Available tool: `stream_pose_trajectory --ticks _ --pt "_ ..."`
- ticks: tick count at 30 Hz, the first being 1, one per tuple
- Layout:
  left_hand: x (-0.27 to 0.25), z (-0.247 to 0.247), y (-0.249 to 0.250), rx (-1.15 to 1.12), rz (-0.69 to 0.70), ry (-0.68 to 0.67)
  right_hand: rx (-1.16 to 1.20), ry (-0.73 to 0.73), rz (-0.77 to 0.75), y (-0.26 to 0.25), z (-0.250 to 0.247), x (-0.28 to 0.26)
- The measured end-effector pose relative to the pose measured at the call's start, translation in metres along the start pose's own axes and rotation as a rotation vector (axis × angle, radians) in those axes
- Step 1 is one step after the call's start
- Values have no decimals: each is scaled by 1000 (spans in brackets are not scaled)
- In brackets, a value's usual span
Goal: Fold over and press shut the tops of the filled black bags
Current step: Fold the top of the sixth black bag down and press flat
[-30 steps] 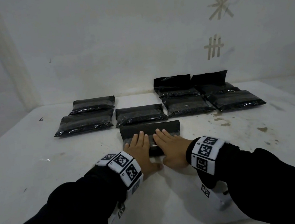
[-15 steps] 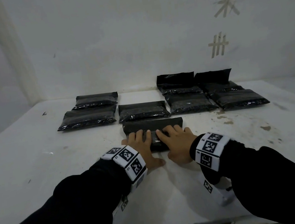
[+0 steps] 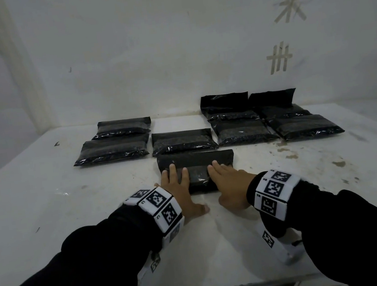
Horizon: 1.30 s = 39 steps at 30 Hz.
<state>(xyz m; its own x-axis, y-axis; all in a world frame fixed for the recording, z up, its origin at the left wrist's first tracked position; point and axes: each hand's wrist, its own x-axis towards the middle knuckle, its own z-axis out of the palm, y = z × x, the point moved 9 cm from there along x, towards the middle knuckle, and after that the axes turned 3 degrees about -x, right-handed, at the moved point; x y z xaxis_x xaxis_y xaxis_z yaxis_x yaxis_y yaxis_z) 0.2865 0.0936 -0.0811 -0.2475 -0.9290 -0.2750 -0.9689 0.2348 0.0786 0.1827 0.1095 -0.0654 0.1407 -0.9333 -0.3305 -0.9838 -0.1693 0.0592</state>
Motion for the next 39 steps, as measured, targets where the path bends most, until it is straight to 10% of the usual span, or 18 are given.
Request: stream_pose_trajectory --ticks 39 --pt "-11 -15 -23 -115 8 -129 281 -131 55 31 10 -4"
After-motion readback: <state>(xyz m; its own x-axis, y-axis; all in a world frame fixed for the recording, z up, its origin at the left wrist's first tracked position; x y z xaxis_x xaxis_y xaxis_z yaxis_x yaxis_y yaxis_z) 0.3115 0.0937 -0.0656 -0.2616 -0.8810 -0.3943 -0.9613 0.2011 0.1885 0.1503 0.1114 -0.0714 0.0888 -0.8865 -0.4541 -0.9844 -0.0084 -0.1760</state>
